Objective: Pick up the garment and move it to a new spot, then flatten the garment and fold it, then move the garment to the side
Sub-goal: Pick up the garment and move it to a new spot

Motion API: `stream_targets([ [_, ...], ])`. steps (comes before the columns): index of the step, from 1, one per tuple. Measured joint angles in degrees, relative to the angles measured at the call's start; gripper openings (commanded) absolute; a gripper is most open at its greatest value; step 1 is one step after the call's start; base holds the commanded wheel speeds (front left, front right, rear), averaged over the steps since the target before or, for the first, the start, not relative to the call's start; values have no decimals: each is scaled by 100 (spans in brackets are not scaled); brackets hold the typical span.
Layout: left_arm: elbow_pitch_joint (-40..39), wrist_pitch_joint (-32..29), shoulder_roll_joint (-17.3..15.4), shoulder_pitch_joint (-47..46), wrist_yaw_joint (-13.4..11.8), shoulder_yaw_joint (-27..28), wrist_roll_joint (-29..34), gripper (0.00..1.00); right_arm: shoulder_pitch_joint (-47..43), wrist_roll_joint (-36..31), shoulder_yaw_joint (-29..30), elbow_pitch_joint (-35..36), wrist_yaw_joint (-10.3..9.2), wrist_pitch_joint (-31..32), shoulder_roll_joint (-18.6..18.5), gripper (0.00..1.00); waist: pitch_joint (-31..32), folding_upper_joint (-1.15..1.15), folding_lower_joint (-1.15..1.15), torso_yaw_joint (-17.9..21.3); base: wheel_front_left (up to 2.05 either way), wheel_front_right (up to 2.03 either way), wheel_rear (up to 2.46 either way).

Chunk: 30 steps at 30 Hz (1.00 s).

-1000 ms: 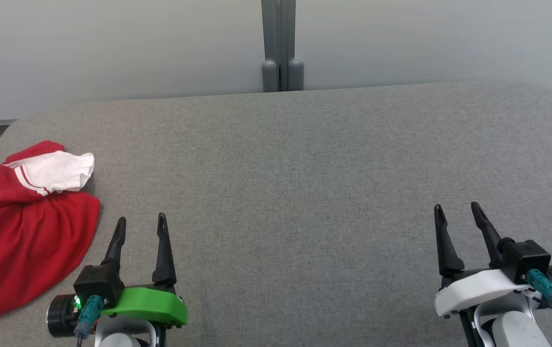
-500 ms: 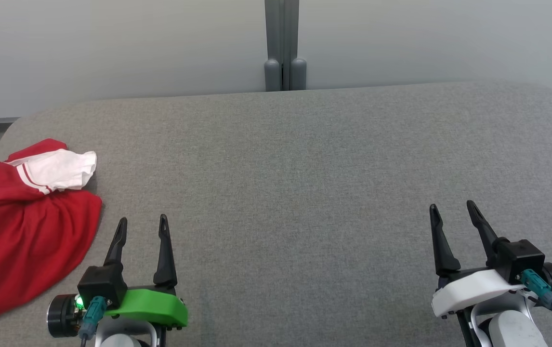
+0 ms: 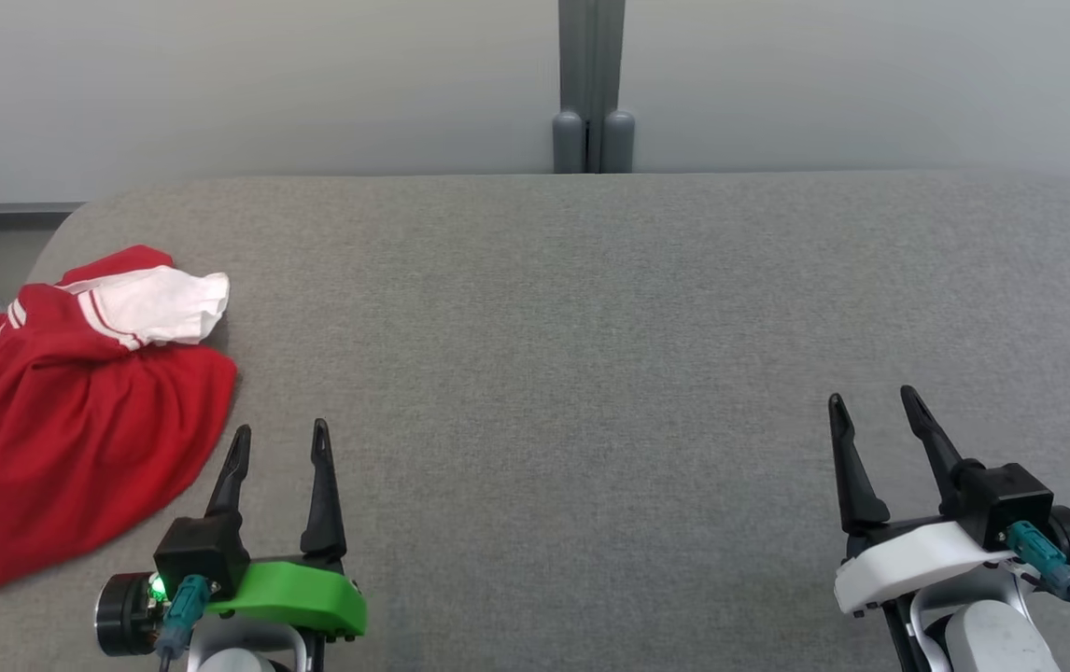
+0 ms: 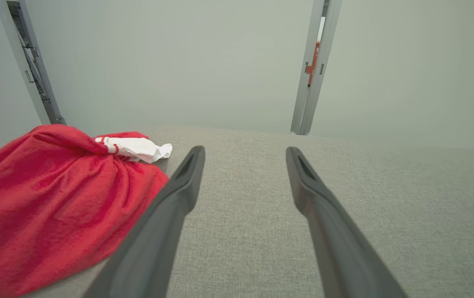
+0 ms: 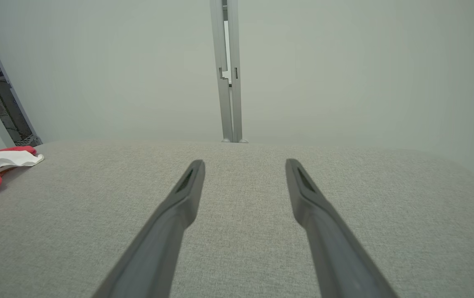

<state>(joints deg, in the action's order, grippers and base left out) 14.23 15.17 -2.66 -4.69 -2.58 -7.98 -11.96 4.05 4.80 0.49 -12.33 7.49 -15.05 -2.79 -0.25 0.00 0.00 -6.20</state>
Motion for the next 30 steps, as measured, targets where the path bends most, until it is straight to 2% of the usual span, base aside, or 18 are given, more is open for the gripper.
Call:
stream_targets([
  [22,-178,1,-7,18,-92,358,57,100,29,-36,71,90,0,-1,2,100,-107,0,0,-1797,0,0,0],
  [30,-186,1,-7,19,-123,366,16,100,51,-36,63,66,0,-1,2,100,-189,0,0,-2313,0,0,0],
])
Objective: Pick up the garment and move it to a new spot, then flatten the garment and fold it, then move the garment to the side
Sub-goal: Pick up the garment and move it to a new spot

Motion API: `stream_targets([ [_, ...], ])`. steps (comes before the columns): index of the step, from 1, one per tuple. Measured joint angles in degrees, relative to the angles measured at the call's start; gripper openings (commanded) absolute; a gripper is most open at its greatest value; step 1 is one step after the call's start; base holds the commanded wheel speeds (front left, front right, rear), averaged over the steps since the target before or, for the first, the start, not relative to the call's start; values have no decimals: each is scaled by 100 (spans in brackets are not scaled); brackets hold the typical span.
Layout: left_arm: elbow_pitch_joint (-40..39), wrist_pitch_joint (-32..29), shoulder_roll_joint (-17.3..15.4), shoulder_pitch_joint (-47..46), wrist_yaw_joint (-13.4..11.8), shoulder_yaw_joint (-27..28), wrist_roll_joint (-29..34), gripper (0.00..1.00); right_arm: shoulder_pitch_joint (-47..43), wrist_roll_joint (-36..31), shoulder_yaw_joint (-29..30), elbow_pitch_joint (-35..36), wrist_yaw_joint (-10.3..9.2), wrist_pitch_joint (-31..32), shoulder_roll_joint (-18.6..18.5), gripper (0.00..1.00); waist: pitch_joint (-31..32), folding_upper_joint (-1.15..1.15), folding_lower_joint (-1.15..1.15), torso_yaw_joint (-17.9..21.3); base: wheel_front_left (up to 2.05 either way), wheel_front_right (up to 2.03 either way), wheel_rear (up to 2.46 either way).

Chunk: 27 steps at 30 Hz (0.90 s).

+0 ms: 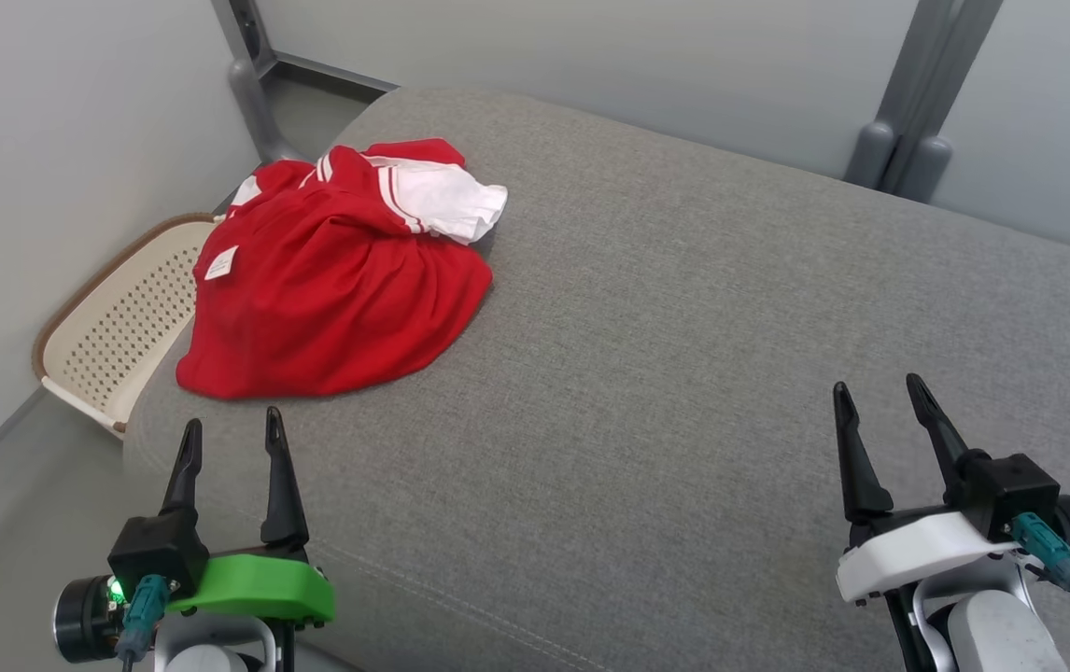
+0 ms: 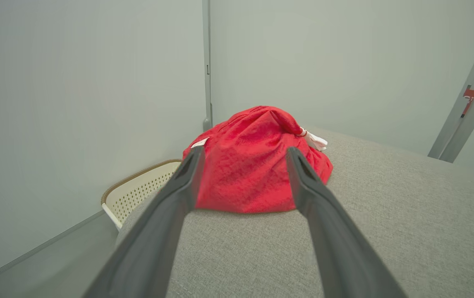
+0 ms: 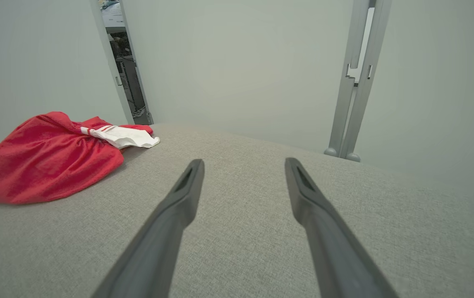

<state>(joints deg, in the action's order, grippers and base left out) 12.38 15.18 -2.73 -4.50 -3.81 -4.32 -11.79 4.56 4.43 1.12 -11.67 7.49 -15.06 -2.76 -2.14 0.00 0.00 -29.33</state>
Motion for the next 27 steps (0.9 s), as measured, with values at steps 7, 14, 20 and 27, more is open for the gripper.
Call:
stream_targets([
  [7,54,0,0,4,-25,59,-100,100,75,-2,-77,-1,0,0,0,100,-70,0,0,-117,0,0,0],
  [14,1033,-7,-1,-553,185,227,-331,100,52,-3,-187,-76,0,0,1,100,-60,0,0,49,0,0,0],
  [20,2343,-678,-135,-1693,328,475,-814,100,93,-110,-391,-66,0,0,2,100,-116,0,0,313,0,0,0],
  [27,3659,-1712,-510,-2847,364,808,-1289,100,224,-298,-599,-48,1,45,1,100,-299,0,0,746,0,0,0],
])
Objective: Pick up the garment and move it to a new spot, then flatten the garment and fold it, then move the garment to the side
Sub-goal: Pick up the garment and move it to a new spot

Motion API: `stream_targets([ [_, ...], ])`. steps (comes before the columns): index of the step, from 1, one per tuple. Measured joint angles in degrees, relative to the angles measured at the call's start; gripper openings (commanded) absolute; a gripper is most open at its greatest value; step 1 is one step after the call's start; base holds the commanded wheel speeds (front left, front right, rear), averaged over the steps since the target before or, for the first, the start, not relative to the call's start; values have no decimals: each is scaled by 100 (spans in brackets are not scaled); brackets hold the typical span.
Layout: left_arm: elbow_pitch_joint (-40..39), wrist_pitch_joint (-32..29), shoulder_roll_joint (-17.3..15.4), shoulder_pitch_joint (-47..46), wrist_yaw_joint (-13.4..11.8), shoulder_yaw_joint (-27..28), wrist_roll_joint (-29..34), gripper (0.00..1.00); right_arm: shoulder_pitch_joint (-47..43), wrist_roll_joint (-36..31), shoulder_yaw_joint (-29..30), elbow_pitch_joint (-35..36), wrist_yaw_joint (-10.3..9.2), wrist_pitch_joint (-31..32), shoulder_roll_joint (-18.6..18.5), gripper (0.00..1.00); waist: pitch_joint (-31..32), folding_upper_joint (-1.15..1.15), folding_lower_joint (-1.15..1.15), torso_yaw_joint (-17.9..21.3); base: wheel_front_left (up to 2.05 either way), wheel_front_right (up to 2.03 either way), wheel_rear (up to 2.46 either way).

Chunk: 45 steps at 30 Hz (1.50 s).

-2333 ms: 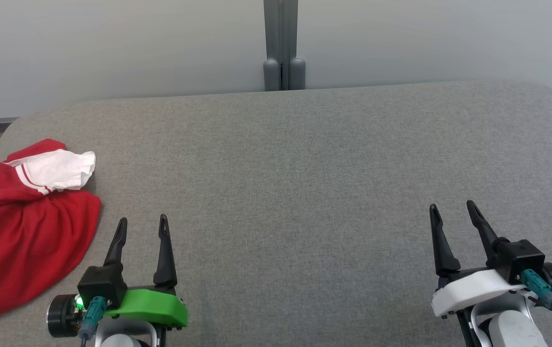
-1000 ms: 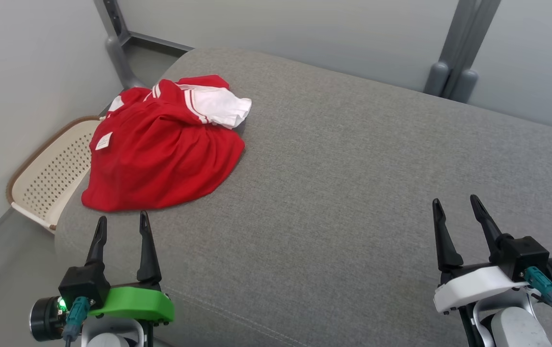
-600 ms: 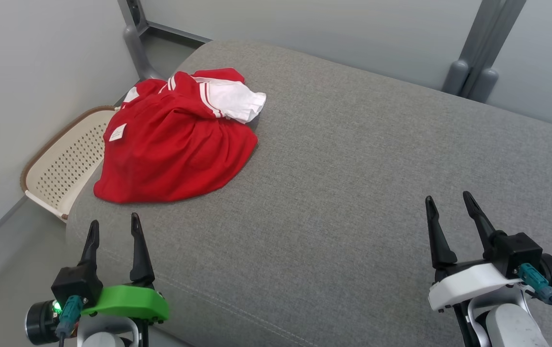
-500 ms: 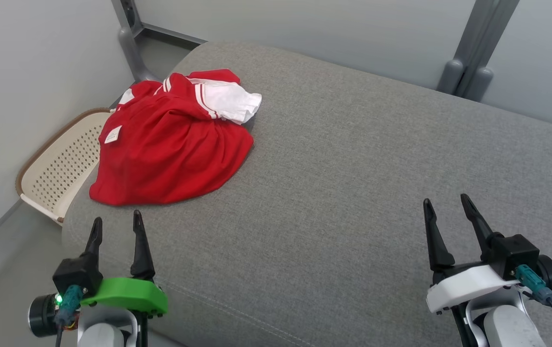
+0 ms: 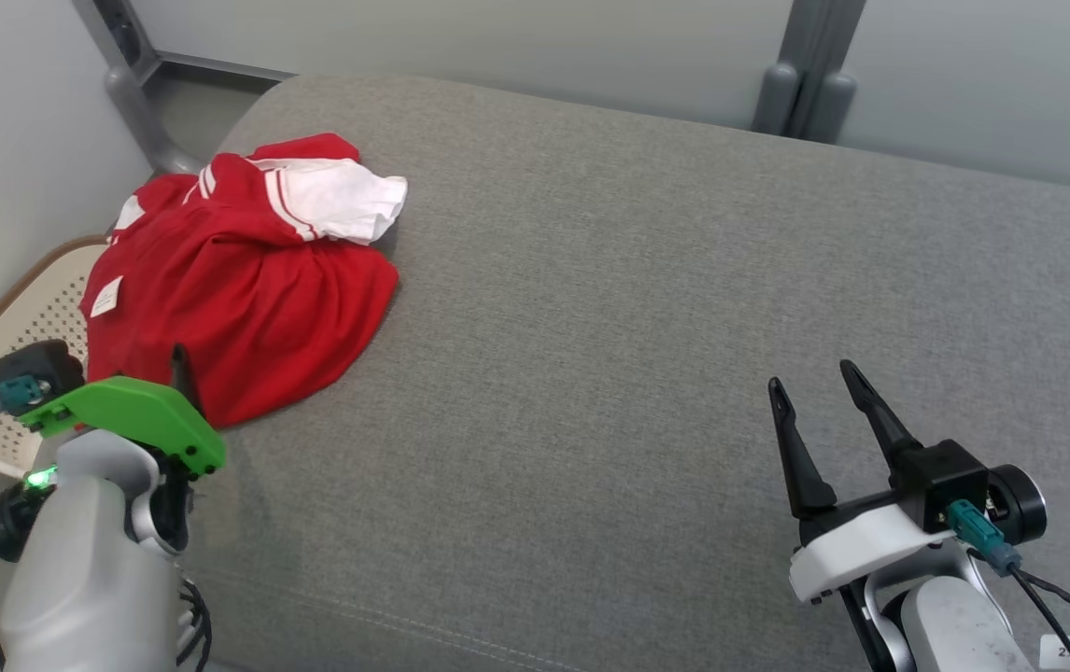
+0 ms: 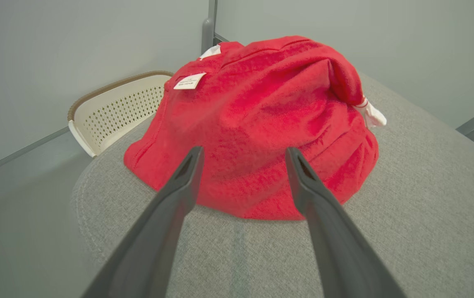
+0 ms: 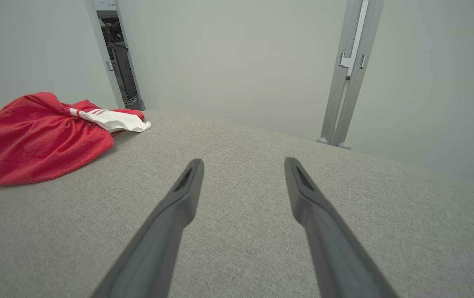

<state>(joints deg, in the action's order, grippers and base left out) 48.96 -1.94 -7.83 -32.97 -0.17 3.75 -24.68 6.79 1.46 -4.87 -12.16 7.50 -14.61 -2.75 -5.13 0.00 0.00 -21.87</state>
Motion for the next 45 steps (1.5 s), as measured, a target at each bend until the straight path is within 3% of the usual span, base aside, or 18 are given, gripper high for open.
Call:
stream_targets([
  [11,976,-514,-672,-691,35,391,-393,100,154,-263,-187,337,2,214,-1,100,-444,0,0,823,0,0,0],
  [15,1165,-590,-927,-714,-165,432,-382,100,170,-265,-207,421,2,244,-1,100,-613,0,0,1099,0,0,0],
  [16,1188,-610,-961,-712,-197,436,-376,95,170,-255,-211,424,2,245,0,100,-643,0,0,1156,0,0,0],
  [17,1191,-634,-985,-709,-222,412,-354,1,168,-233,-198,427,2,244,-1,100,-676,0,0,1221,0,0,0],
  [23,950,-783,-1101,-735,-202,366,-358,0,142,-144,-94,445,2,213,-3,100,-845,0,0,1376,0,0,0],
  [32,-137,-1248,-1655,-1253,102,-54,-49,0,184,288,-156,158,2,37,-1,100,-601,0,0,1282,0,0,0],
  [41,-1889,-1940,-1786,-1850,271,-575,193,0,231,726,-207,-59,2,-37,3,100,-200,0,0,1438,0,0,0],
  [45,-2590,-2168,-1561,-2199,294,-818,212,0,213,851,-182,-1,2,-40,-3,100,-98,0,0,1694,0,0,0],
])
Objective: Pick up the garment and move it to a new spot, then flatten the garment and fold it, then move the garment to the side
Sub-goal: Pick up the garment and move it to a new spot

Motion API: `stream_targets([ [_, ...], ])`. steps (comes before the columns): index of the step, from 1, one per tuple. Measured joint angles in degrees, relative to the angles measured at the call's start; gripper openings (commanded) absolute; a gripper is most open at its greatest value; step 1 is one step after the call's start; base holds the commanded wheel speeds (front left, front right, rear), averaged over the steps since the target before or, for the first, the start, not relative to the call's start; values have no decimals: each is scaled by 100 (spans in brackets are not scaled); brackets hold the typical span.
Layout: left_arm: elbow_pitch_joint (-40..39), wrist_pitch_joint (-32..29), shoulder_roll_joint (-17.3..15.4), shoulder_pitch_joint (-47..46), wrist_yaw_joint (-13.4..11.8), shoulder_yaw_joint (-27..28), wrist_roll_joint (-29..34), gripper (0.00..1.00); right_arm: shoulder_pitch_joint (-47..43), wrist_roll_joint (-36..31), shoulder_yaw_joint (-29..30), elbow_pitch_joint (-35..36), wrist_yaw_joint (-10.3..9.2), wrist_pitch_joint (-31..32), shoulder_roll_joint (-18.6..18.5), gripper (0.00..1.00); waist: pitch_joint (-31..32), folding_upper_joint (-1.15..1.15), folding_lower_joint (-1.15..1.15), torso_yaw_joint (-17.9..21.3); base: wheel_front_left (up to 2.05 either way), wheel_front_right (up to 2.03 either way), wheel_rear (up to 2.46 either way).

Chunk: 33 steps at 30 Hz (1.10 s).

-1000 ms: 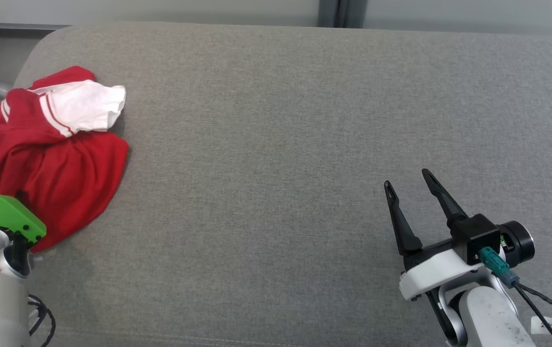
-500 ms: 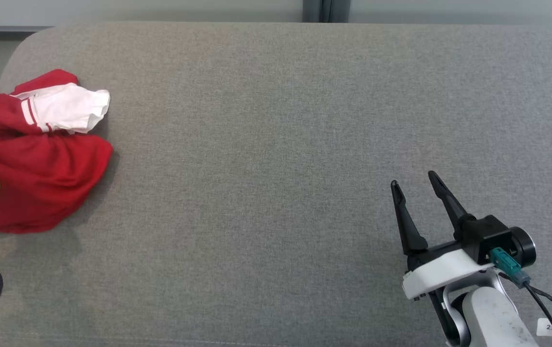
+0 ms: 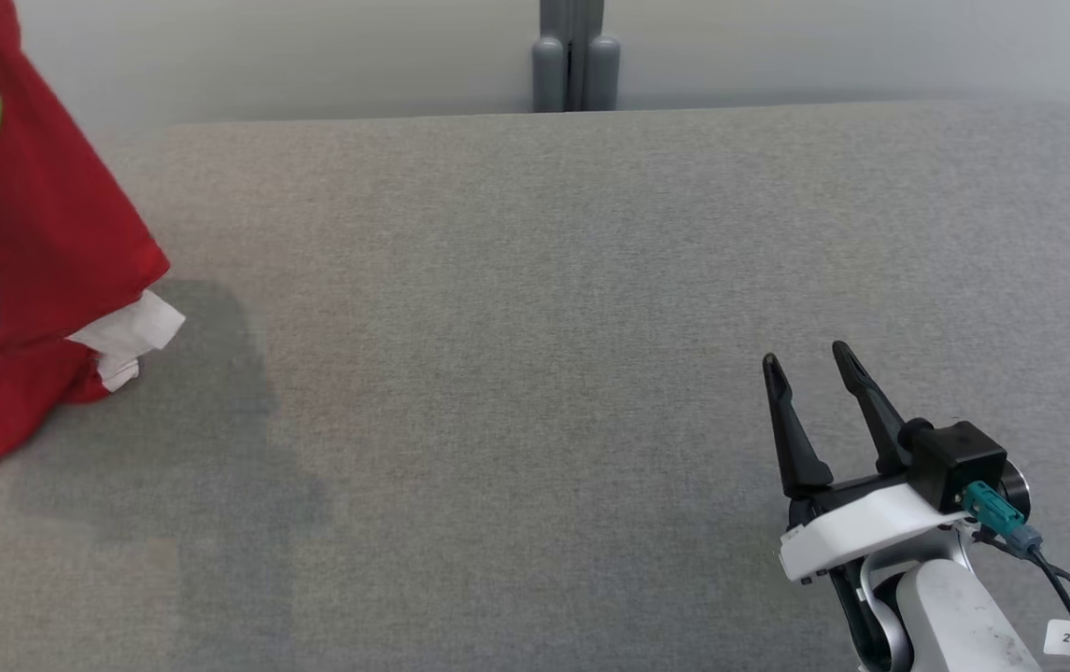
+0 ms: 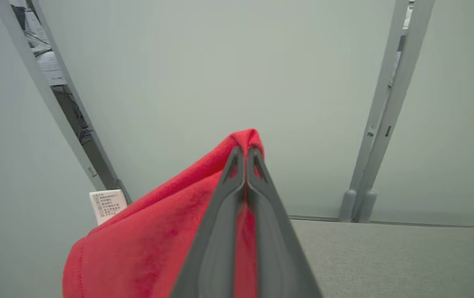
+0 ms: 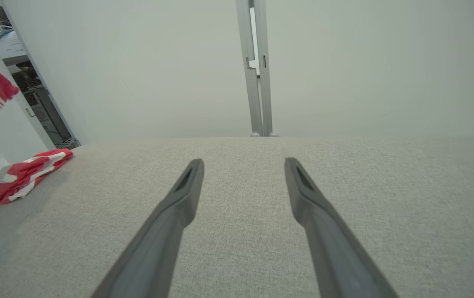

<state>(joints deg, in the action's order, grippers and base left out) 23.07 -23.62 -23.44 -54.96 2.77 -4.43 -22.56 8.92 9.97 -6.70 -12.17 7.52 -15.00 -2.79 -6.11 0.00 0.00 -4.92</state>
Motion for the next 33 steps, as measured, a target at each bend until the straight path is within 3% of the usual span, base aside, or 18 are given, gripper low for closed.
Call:
stream_targets([
  [10,-698,-55,665,-302,45,-349,-222,0,-79,55,-36,69,0,-4,-1,100,133,0,0,872,0,0,0],
  [16,-731,9,958,16,102,-546,-370,0,-96,100,-69,98,0,-4,-2,100,126,0,0,1474,0,0,0],
  [25,208,375,1630,1451,224,-1085,-609,0,-94,-12,-10,141,0,-4,-8,100,87,0,0,2268,0,0,0],
  [30,888,782,1769,1910,235,-1292,-580,0,-65,-7,-36,143,0,-4,-5,100,41,0,0,2494,0,0,0],
  [31,969,934,1820,1969,232,-1330,-571,37,-66,-4,-18,145,0,-4,-4,100,30,0,0,2512,0,0,0],
  [32,1022,1136,1866,1992,225,-1369,-537,100,-69,-1,2,145,0,-4,-5,100,22,0,0,2510,0,0,0],
  [33,1048,1284,1897,2002,199,-1372,-533,100,-74,-1,25,151,0,-4,-4,100,19,0,0,2498,0,0,0],
])
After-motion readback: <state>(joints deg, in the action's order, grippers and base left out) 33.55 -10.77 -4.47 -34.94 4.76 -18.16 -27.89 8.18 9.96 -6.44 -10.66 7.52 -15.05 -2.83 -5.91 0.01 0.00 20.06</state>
